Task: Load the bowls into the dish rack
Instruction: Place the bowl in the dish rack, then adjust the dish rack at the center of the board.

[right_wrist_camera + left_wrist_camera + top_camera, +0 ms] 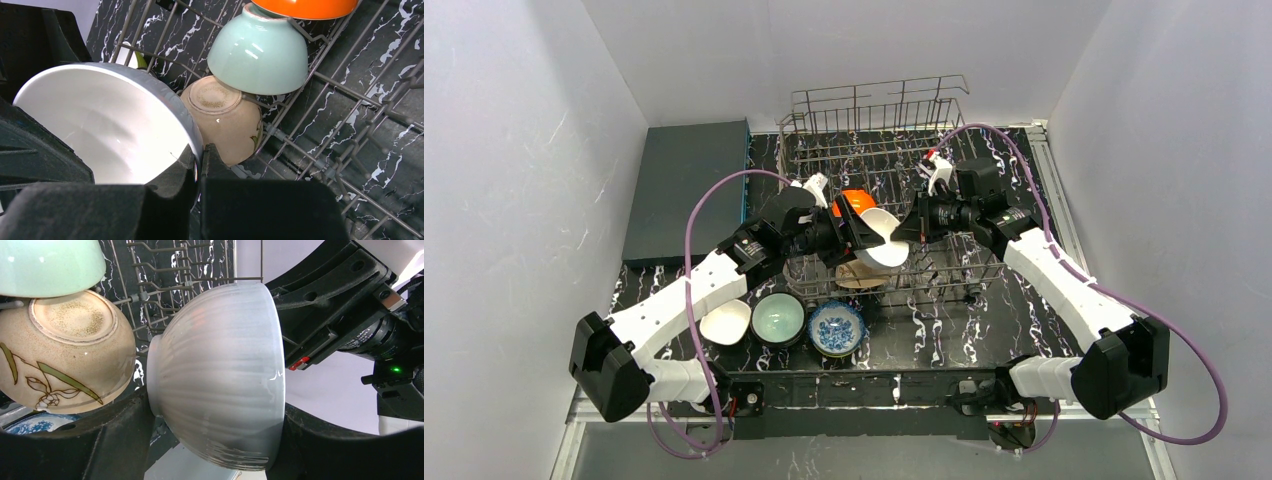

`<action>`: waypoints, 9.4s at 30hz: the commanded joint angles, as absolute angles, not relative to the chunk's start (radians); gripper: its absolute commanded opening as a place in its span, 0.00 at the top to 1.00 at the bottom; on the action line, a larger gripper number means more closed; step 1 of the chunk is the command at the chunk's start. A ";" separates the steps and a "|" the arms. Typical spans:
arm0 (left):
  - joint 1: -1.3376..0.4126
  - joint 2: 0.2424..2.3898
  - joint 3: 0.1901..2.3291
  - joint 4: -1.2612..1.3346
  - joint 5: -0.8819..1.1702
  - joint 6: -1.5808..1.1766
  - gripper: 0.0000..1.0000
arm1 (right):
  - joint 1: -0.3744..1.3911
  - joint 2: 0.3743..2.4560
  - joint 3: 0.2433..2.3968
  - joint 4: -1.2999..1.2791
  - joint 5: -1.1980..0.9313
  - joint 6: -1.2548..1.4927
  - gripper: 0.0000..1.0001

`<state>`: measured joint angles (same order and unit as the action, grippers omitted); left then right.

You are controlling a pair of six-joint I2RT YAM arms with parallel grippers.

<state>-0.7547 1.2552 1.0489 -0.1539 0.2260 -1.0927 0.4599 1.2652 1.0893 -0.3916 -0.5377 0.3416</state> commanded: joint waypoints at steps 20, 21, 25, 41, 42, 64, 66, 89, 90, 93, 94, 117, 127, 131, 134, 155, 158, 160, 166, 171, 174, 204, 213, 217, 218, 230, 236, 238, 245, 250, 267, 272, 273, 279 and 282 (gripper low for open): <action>-0.751 1.193 1.062 -0.309 0.246 -1.041 0.25 | 0.466 1.238 1.111 -0.333 -0.564 0.359 0.99; -0.751 1.185 1.054 -0.298 0.246 -1.048 0.27 | 0.465 1.239 1.111 -0.333 -0.564 0.359 0.99; -0.751 1.172 1.025 -0.242 0.252 -1.072 0.35 | 0.466 1.245 1.113 -0.332 -0.571 0.359 0.99; -0.751 1.161 1.074 -0.316 0.208 -0.999 0.63 | 0.465 1.248 1.114 -0.347 -0.552 0.348 0.99; -0.751 1.155 1.070 -0.304 0.210 -0.989 0.54 | 0.466 1.250 1.114 -0.348 -0.552 0.348 0.99; -0.751 1.165 0.977 -0.131 0.322 -1.029 0.13 | 0.466 1.248 1.104 -0.327 -0.588 0.365 0.99; -0.752 1.176 0.962 -0.085 0.338 -1.054 0.15 | 0.466 1.247 1.102 -0.322 -0.592 0.369 0.99; -0.742 1.092 0.959 -0.134 0.225 -0.989 0.85 | 0.464 1.248 1.112 -0.356 -0.558 0.351 0.32; -0.739 1.088 0.960 -0.136 0.223 -0.976 0.85 | 0.464 1.246 1.112 -0.361 -0.548 0.350 0.29; -0.724 1.084 0.972 -0.156 0.216 -0.937 0.86 | 0.463 1.233 1.109 -0.368 -0.522 0.348 0.19; -0.717 1.083 0.979 -0.167 0.213 -0.917 0.87 | 0.463 1.228 1.110 -0.369 -0.512 0.346 0.17; -0.489 1.325 1.305 -0.114 0.398 -0.232 0.97 | 0.459 1.181 1.110 -0.471 -0.386 0.285 0.01; -0.483 1.479 1.510 -0.218 0.371 0.190 1.00 | 0.457 1.184 1.109 -0.494 -0.373 0.272 0.01; -0.479 1.562 1.599 -0.283 0.372 0.353 1.00 | 0.454 1.189 1.113 -0.505 -0.371 0.269 0.01; -0.477 1.614 1.644 -0.322 0.364 0.450 1.00 | 0.454 1.190 1.115 -0.514 -0.366 0.262 0.01; -0.477 1.883 1.916 -0.477 0.187 0.793 1.00 | 0.448 1.223 1.123 -0.536 -0.370 0.241 0.01; -0.477 1.909 1.938 -0.503 0.191 0.841 1.00 | 0.449 1.225 1.123 -0.539 -0.370 0.238 0.01; -0.477 1.922 1.943 -0.508 0.198 0.874 1.00 | 0.448 1.226 1.123 -0.541 -0.370 0.236 0.01; -0.477 1.946 1.947 -0.503 0.186 0.942 1.00 | 0.448 1.225 1.123 -0.547 -0.366 0.233 0.01; -0.477 1.964 1.948 -0.502 0.170 0.991 1.00 | 0.446 1.227 1.128 -0.553 -0.365 0.228 0.01; -0.477 1.978 1.947 -0.499 0.169 1.005 1.00 | 0.446 1.226 1.131 -0.558 -0.364 0.225 0.01; -0.489 2.058 1.905 -0.421 0.106 1.081 0.88 | 0.440 1.210 1.131 -0.581 -0.357 0.223 0.01; -0.509 2.035 1.847 -0.420 0.024 1.158 0.63 | 0.439 1.208 1.129 -0.579 -0.364 0.228 0.01; -0.515 2.019 1.834 -0.409 -0.021 1.169 0.46 | 0.440 1.203 1.132 -0.579 -0.364 0.229 0.01; -0.517 2.013 1.830 -0.407 -0.030 1.171 0.40 | 0.439 1.202 1.132 -0.580 -0.364 0.229 0.01; -0.529 1.913 1.744 -0.378 -0.085 1.159 0.07 | 0.438 1.197 1.139 -0.577 -0.368 0.235 0.01; -0.529 1.834 1.677 -0.377 -0.106 1.145 0.06 | 0.437 1.200 1.148 -0.572 -0.371 0.241 0.01; -0.531 1.807 1.661 -0.384 -0.099 1.128 0.05 | 0.437 1.200 1.152 -0.569 -0.373 0.241 0.01; -0.531 1.694 1.610 -0.385 -0.067 1.005 0.05 | 0.436 1.206 1.169 -0.571 -0.357 0.239 0.01; -0.531 1.573 1.572 -0.378 -0.050 0.767 0.02 | 0.430 1.231 1.199 -0.583 -0.325 0.223 0.01; -0.526 1.095 1.221 -0.641 0.052 -0.301 0.02 | 0.196 1.290 1.267 -0.667 -0.250 0.236 0.01; -0.523 1.061 1.106 -0.722 0.042 -0.533 0.10 | 0.155 1.236 1.242 -0.663 -0.163 0.270 0.01; -0.523 1.067 1.091 -0.722 0.063 -0.545 0.10 | 0.154 1.224 1.237 -0.660 -0.141 0.272 0.01; -0.524 1.138 1.051 -0.728 0.092 -0.589 0.19 | 0.144 1.167 1.222 -0.694 0.069 0.258 0.01; -0.523 1.174 1.045 -0.734 0.045 -0.594 0.28 | 0.143 1.169 1.212 -0.722 0.164 0.228 0.01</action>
